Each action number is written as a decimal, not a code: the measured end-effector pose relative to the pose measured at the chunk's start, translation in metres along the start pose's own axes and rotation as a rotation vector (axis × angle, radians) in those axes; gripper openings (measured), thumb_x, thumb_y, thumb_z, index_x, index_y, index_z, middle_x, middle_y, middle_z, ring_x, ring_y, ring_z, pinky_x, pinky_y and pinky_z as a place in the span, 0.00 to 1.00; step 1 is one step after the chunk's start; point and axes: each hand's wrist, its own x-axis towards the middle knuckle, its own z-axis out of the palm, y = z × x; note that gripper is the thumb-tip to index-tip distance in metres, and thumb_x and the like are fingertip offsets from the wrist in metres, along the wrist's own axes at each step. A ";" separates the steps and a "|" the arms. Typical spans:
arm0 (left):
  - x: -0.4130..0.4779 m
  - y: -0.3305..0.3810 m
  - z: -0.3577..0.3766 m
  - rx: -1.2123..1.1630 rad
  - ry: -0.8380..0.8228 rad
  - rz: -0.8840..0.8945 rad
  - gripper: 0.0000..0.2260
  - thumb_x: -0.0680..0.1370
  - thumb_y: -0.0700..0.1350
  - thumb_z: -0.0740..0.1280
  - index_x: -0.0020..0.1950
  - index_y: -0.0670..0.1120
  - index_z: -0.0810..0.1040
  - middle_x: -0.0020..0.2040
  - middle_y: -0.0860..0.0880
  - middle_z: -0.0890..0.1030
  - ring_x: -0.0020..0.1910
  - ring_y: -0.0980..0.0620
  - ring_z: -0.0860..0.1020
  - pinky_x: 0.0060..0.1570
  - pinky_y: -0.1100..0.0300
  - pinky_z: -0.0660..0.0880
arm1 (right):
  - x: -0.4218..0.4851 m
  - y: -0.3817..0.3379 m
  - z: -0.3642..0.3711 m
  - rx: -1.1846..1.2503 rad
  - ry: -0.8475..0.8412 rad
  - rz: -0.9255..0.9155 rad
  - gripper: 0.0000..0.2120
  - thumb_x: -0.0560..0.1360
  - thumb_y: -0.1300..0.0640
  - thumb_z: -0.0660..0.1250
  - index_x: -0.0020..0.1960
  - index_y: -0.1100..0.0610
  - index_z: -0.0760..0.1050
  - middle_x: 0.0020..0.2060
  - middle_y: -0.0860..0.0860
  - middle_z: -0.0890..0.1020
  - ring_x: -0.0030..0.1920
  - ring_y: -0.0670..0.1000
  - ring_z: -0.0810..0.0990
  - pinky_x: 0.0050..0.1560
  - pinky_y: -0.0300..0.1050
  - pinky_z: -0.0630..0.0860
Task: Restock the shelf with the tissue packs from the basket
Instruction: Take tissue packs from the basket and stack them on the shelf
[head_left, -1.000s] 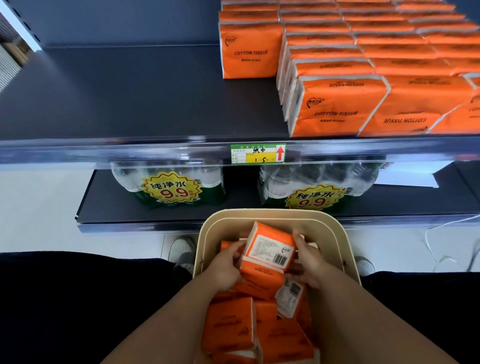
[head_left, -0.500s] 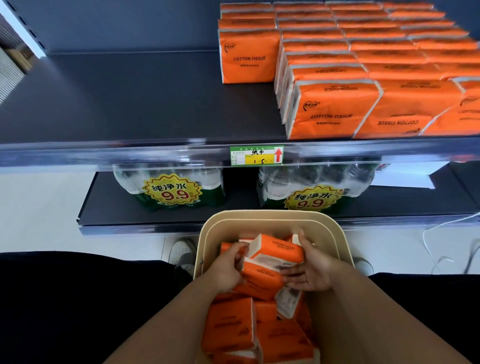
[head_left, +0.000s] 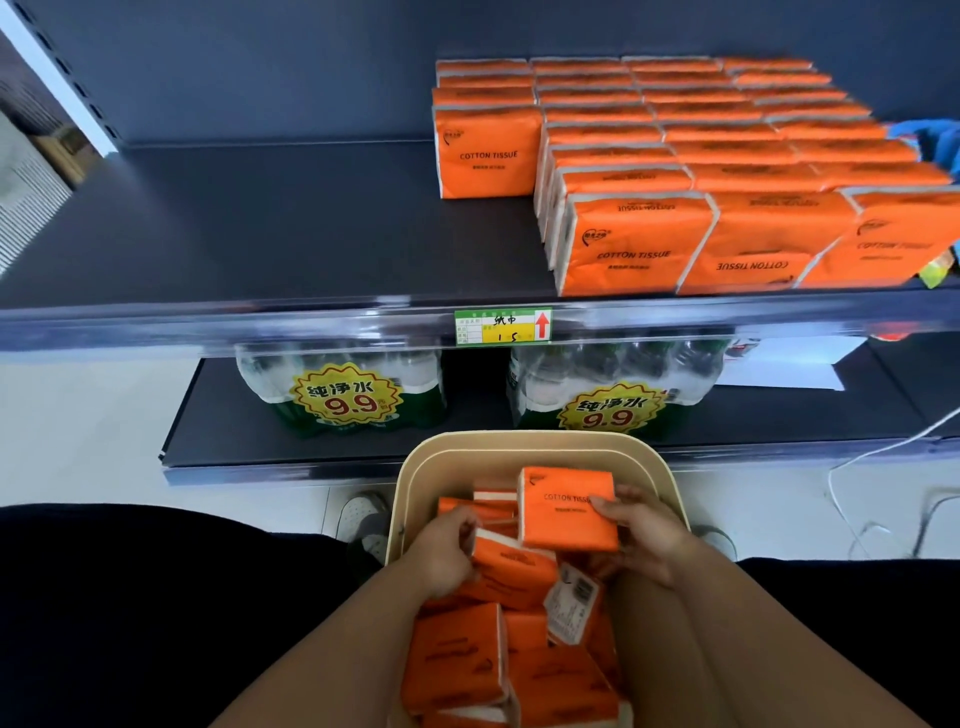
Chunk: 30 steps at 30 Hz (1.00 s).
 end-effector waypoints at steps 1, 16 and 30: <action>-0.001 0.000 -0.001 0.008 0.006 0.003 0.24 0.65 0.31 0.74 0.45 0.58 0.72 0.47 0.54 0.78 0.51 0.50 0.77 0.50 0.51 0.77 | 0.000 0.000 -0.001 0.022 0.001 -0.018 0.23 0.72 0.62 0.73 0.63 0.55 0.70 0.57 0.59 0.81 0.56 0.62 0.80 0.56 0.67 0.76; -0.024 0.025 -0.022 0.042 -0.041 0.112 0.18 0.71 0.33 0.72 0.55 0.50 0.74 0.55 0.50 0.79 0.58 0.51 0.76 0.55 0.55 0.76 | -0.029 -0.023 -0.001 -0.515 -0.101 -0.250 0.24 0.68 0.63 0.77 0.61 0.57 0.74 0.54 0.55 0.81 0.54 0.55 0.80 0.52 0.49 0.79; -0.070 0.089 -0.102 -0.041 -0.107 0.260 0.16 0.70 0.36 0.75 0.55 0.47 0.76 0.54 0.47 0.81 0.56 0.48 0.80 0.58 0.51 0.78 | -0.099 -0.095 0.004 -0.437 -0.250 -0.513 0.20 0.70 0.62 0.76 0.60 0.57 0.75 0.53 0.55 0.83 0.53 0.54 0.83 0.55 0.54 0.80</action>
